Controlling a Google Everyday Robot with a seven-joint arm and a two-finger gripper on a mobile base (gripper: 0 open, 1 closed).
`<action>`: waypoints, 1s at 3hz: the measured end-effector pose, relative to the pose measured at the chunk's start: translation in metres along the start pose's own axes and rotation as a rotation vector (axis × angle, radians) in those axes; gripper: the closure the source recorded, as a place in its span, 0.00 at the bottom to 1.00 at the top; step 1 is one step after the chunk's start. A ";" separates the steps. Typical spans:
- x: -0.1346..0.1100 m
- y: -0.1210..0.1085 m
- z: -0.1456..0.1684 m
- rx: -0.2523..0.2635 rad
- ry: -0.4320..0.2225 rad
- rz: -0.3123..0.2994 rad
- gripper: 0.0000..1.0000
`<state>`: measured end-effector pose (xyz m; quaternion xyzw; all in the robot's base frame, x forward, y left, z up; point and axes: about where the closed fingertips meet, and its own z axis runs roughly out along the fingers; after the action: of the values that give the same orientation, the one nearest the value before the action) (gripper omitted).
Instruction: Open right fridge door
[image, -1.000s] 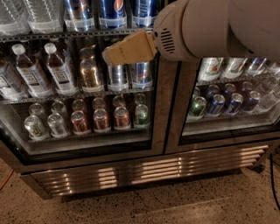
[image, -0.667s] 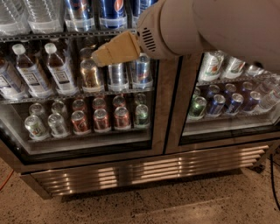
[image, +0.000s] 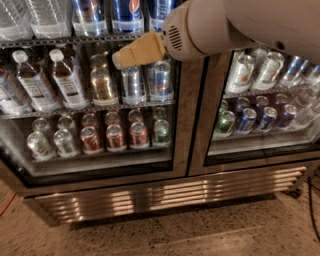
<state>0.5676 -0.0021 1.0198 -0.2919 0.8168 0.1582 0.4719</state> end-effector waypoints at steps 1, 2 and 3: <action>0.001 0.002 -0.001 0.000 0.000 0.000 0.00; -0.002 0.007 -0.010 0.045 -0.006 -0.005 0.00; 0.008 0.009 -0.047 0.165 -0.023 0.022 0.00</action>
Offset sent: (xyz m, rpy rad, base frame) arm -0.0196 -0.0026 0.0106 -0.0373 -0.0433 -0.0973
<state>0.5268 -0.0226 1.0364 -0.2413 0.8246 0.0990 0.5019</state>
